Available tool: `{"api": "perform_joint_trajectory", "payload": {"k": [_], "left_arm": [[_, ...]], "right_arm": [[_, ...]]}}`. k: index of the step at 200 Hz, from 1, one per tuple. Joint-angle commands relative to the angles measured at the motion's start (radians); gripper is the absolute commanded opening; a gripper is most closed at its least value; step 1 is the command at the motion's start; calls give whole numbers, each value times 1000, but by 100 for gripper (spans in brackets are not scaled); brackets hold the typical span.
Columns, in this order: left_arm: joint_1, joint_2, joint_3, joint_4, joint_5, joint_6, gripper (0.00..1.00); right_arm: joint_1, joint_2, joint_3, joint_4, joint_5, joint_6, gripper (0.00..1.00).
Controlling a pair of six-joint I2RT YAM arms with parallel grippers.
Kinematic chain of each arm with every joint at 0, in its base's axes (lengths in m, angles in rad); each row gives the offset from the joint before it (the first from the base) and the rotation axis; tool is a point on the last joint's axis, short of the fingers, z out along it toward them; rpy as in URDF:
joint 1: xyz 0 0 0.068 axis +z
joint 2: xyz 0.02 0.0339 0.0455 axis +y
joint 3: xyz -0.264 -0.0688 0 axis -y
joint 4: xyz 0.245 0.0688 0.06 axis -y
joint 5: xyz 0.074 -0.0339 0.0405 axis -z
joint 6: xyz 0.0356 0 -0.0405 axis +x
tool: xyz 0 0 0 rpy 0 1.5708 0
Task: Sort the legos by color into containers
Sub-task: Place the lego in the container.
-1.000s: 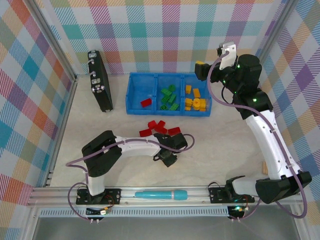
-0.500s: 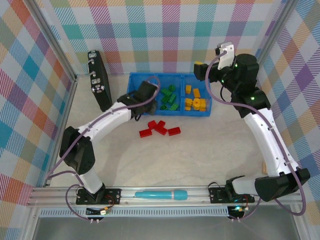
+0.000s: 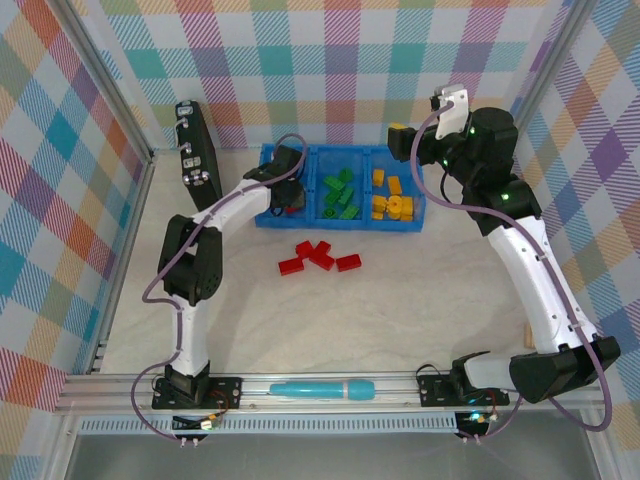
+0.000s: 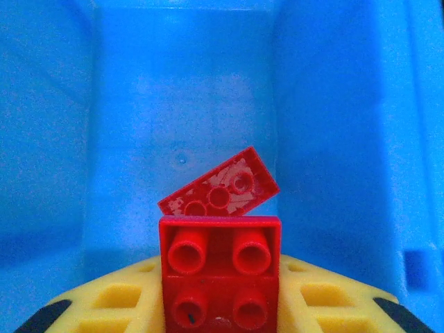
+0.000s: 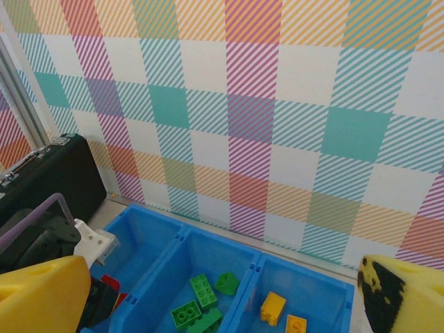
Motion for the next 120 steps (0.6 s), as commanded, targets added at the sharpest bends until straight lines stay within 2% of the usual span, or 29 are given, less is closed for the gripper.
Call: {"api": "perform_joint_trajectory", "payload": {"k": [1,37,84,103,120], "left_arm": [[15,32,43,43,43,-62,35],[28,58,40,39,65,-77,47],[31,-22,-37,40,78,-54,54],[26,-114,-73,26,120,59,56],[17,-195,-91,-58,161,210,60]], "right_arm": [[9,5,17,20,-5,6,99],[8,5,19,17,-31,19,99],[8,18,27,14,-38,26,99],[8,26,31,14,-40,28,99],[8,40,31,17,-47,26,99]]}}
